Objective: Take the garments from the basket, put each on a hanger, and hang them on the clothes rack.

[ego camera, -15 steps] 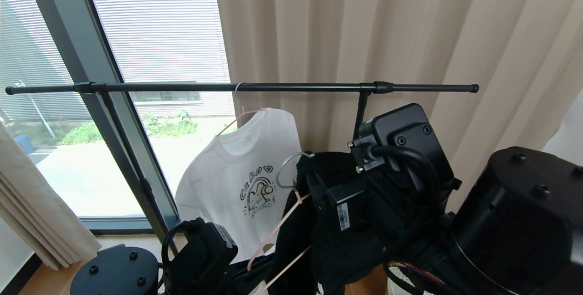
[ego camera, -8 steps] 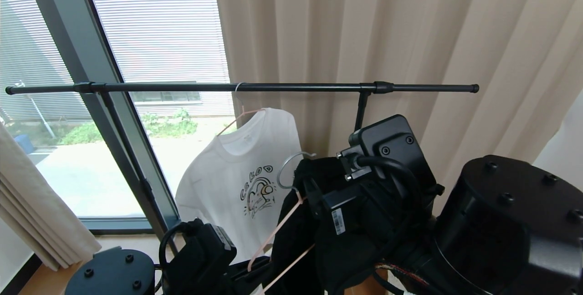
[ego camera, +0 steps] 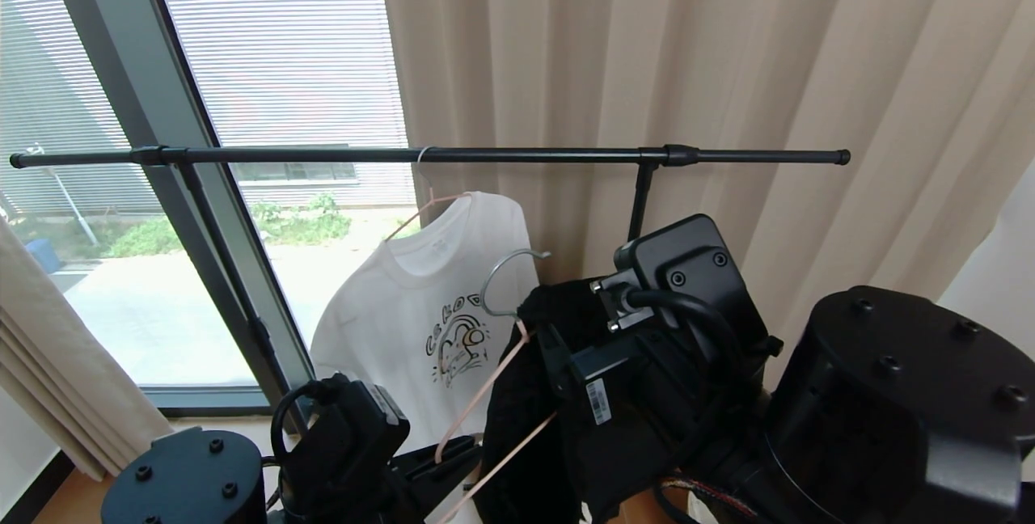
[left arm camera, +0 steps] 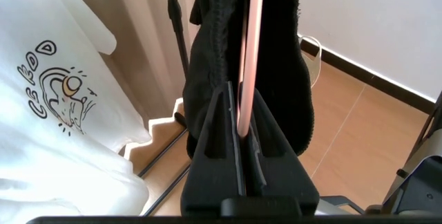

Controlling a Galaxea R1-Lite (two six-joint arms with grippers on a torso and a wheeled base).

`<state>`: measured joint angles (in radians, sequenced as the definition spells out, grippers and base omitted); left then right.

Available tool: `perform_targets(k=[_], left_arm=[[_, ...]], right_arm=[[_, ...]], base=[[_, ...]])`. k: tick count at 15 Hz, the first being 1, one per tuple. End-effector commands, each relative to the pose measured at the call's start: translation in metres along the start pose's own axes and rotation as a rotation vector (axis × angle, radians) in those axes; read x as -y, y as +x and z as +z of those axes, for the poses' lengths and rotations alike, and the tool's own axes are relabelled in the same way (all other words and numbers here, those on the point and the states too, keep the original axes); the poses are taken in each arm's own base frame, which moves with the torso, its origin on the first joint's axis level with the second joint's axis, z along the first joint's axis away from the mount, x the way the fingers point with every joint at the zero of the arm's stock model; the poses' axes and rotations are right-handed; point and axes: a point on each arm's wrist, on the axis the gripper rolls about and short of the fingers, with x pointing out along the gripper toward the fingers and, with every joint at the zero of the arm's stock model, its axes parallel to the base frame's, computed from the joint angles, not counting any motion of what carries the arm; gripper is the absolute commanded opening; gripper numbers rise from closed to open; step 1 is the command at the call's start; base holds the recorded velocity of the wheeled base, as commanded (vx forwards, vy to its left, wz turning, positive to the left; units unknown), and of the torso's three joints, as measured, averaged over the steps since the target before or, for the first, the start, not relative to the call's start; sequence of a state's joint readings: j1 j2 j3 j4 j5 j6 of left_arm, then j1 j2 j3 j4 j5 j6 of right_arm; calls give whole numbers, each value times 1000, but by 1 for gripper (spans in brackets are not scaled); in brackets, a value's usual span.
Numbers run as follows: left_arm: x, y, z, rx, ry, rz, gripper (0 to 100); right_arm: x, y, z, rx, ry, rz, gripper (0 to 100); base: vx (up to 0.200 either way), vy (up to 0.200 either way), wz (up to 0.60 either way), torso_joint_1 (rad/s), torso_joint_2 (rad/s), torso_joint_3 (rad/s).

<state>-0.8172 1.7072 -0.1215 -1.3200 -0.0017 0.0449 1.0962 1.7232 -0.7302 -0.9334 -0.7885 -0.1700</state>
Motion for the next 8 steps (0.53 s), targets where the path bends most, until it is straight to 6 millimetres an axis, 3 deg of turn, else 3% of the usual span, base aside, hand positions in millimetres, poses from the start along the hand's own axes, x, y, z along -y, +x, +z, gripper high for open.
perform_targets(k=[1,8], left_arm=[[-1,0,0,2,-2,6,0],[-9,0,1,5,-11,39,0]], right_arm=[[1,-1,1,3,3,0,100],[3,-1,3,6,7,-13,100]], base=[[0,0,0,0,0,0],[0,0,0,0,0,0]])
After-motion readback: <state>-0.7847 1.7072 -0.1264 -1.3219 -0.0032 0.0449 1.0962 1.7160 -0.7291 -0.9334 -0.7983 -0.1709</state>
